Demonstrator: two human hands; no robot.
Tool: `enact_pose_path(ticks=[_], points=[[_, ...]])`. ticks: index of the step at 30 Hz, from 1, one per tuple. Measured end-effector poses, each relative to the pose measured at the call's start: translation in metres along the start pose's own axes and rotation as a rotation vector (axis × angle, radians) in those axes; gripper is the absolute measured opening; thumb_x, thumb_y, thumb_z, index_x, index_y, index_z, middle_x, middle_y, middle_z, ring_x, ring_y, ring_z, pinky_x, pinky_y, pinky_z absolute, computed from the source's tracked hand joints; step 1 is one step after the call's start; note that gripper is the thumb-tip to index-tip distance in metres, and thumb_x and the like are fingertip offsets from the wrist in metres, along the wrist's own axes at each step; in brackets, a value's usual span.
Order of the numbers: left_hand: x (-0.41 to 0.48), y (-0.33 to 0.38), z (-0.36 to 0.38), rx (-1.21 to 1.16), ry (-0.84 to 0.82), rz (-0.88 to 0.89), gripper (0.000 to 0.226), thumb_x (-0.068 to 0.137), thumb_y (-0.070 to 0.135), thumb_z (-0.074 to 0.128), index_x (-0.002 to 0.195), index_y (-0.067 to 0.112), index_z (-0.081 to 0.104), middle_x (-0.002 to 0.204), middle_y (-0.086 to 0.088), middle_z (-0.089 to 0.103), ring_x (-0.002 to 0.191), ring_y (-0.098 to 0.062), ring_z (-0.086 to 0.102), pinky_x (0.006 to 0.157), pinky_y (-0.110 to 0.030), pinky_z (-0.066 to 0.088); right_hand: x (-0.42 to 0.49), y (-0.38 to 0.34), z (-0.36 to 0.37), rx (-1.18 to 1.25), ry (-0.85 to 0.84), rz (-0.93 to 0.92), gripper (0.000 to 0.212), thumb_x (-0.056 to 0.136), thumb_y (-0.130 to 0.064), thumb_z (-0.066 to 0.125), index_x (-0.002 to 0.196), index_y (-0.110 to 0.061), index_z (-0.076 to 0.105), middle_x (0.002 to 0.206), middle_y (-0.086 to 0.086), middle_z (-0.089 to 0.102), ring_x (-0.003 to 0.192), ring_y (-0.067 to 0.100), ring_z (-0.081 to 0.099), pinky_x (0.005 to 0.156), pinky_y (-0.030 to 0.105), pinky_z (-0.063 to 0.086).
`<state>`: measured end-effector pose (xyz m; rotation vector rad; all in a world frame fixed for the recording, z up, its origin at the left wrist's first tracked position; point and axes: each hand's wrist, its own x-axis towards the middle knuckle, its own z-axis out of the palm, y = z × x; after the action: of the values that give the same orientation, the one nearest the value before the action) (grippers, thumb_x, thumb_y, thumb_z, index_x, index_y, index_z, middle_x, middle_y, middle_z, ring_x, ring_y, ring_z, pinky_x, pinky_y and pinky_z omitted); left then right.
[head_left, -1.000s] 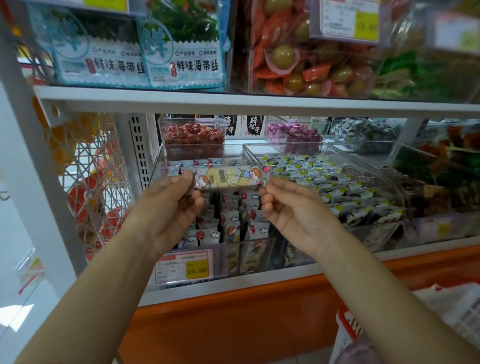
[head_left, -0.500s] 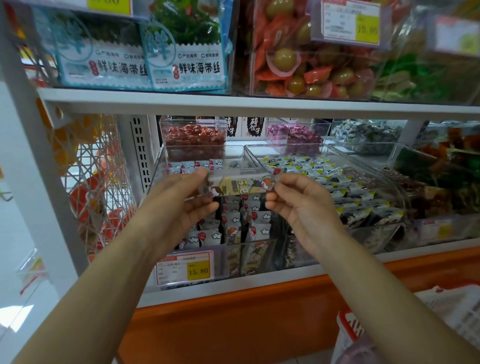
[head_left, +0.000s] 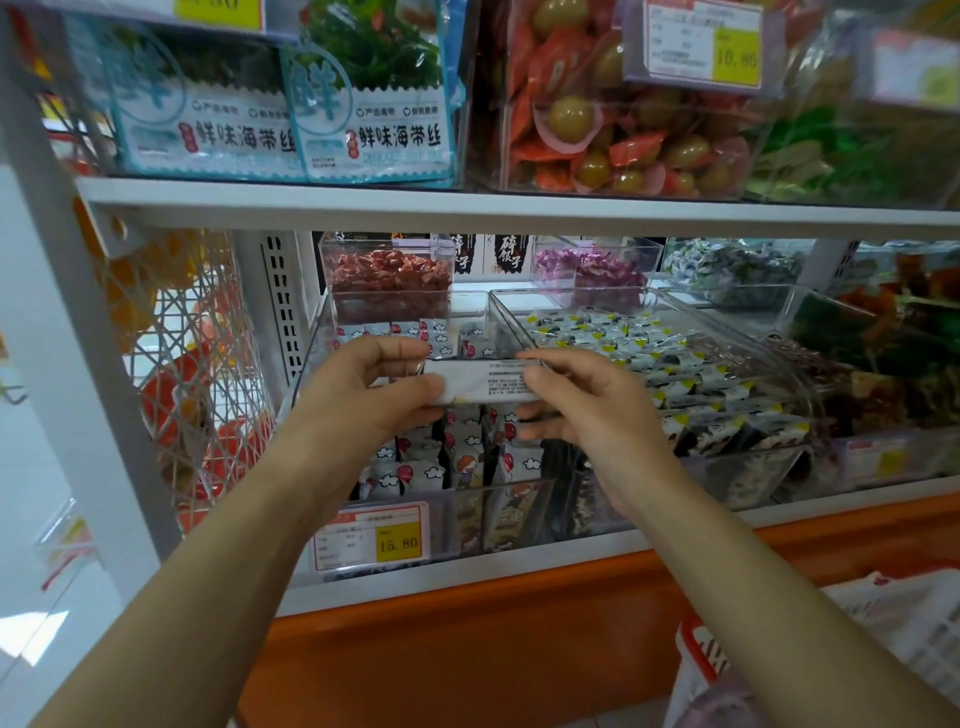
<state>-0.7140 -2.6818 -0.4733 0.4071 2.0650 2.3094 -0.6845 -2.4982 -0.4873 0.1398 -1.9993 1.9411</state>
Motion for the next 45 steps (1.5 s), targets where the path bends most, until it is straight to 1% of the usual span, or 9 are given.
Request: enact_pose_path(ticks=[5, 14, 20, 24, 27, 30, 34, 39, 45], points=[[-0.003, 0.003, 0.001, 0.013, -0.039, 0.021, 0.027, 0.081, -0.001, 0.064, 0.099, 0.018, 0.064, 0.11, -0.009, 0.056, 0.095, -0.024, 0.067, 0.071, -0.018, 0.055, -0.001, -0.002, -0.001, -0.001, 0.02, -0.032, 0.012, 0.087, -0.014, 0.064, 0.086, -0.023, 0.071, 0.082, 0.001, 0.068, 0.066, 0.012, 0.067, 0.05, 0.028, 0.057], [-0.008, 0.008, 0.002, 0.143, -0.096, 0.067, 0.034, 0.079, 0.001, 0.067, 0.106, 0.021, 0.063, 0.113, -0.005, 0.058, 0.083, -0.01, 0.067, 0.063, -0.008, 0.049, -0.001, 0.001, -0.002, -0.075, 0.03, -0.075, 0.013, 0.088, -0.017, 0.062, 0.076, -0.02, 0.066, 0.078, -0.001, 0.064, 0.061, 0.014, 0.065, 0.047, 0.031, 0.056], [-0.011, 0.009, 0.005, 0.271, -0.139, 0.092, 0.033, 0.08, 0.004, 0.068, 0.103, 0.027, 0.064, 0.106, -0.003, 0.058, 0.089, -0.022, 0.062, 0.07, -0.022, 0.053, 0.001, 0.005, -0.001, -0.162, 0.088, -0.134, 0.02, 0.09, -0.018, 0.058, 0.071, -0.01, 0.058, 0.082, 0.029, 0.051, 0.062, 0.039, 0.058, 0.048, 0.037, 0.056], [-0.011, 0.007, 0.006, 0.32, -0.142, 0.082, 0.027, 0.082, 0.009, 0.068, 0.1, 0.028, 0.064, 0.107, -0.002, 0.06, 0.092, -0.023, 0.063, 0.071, -0.021, 0.053, 0.001, 0.006, 0.002, -0.208, 0.121, -0.134, 0.023, 0.091, -0.015, 0.057, 0.072, -0.004, 0.053, 0.07, 0.009, 0.052, 0.05, 0.017, 0.058, 0.048, 0.039, 0.057], [-0.011, 0.006, 0.007, 0.329, -0.098, 0.049, 0.012, 0.081, 0.019, 0.068, 0.089, 0.027, 0.066, 0.099, -0.005, 0.065, 0.087, -0.022, 0.066, 0.074, -0.025, 0.054, 0.0, 0.006, 0.005, -0.232, 0.104, -0.153, 0.02, 0.091, -0.013, 0.057, 0.071, -0.008, 0.055, 0.067, -0.002, 0.054, 0.051, 0.009, 0.058, 0.046, 0.031, 0.055], [-0.009, 0.005, 0.008, 0.326, -0.033, 0.014, 0.003, 0.081, 0.02, 0.069, 0.078, 0.022, 0.069, 0.089, -0.004, 0.069, 0.08, -0.02, 0.067, 0.073, -0.028, 0.056, 0.0, 0.006, 0.006, -0.244, 0.079, -0.168, 0.018, 0.09, -0.013, 0.058, 0.073, -0.007, 0.057, 0.07, 0.0, 0.054, 0.052, 0.009, 0.059, 0.045, 0.026, 0.054], [-0.006, 0.006, 0.005, 0.188, 0.007, -0.041, 0.012, 0.081, 0.013, 0.067, 0.07, 0.013, 0.073, 0.083, 0.001, 0.071, 0.072, -0.011, 0.068, 0.058, -0.02, 0.056, -0.001, 0.006, 0.008, -0.231, 0.049, -0.165, 0.016, 0.09, -0.012, 0.057, 0.077, -0.003, 0.058, 0.077, 0.008, 0.057, 0.057, 0.013, 0.061, 0.047, 0.023, 0.054], [-0.005, 0.004, 0.005, 0.181, 0.073, -0.008, 0.019, 0.083, 0.01, 0.065, 0.066, 0.008, 0.071, 0.062, 0.008, 0.069, 0.056, -0.004, 0.064, 0.049, -0.015, 0.051, -0.003, 0.005, 0.011, -0.258, 0.027, -0.198, 0.017, 0.09, -0.011, 0.057, 0.074, -0.01, 0.057, 0.075, 0.002, 0.057, 0.059, 0.009, 0.061, 0.047, 0.022, 0.053], [0.0, -0.001, 0.001, 0.14, 0.177, -0.049, 0.018, 0.085, 0.01, 0.064, 0.069, 0.005, 0.07, 0.082, -0.003, 0.065, 0.071, -0.016, 0.065, 0.051, -0.022, 0.055, -0.003, 0.003, 0.012, -0.218, -0.08, -0.181, 0.004, 0.088, -0.018, 0.06, 0.088, -0.022, 0.061, 0.088, 0.002, 0.062, 0.068, 0.007, 0.062, 0.057, 0.02, 0.055]])
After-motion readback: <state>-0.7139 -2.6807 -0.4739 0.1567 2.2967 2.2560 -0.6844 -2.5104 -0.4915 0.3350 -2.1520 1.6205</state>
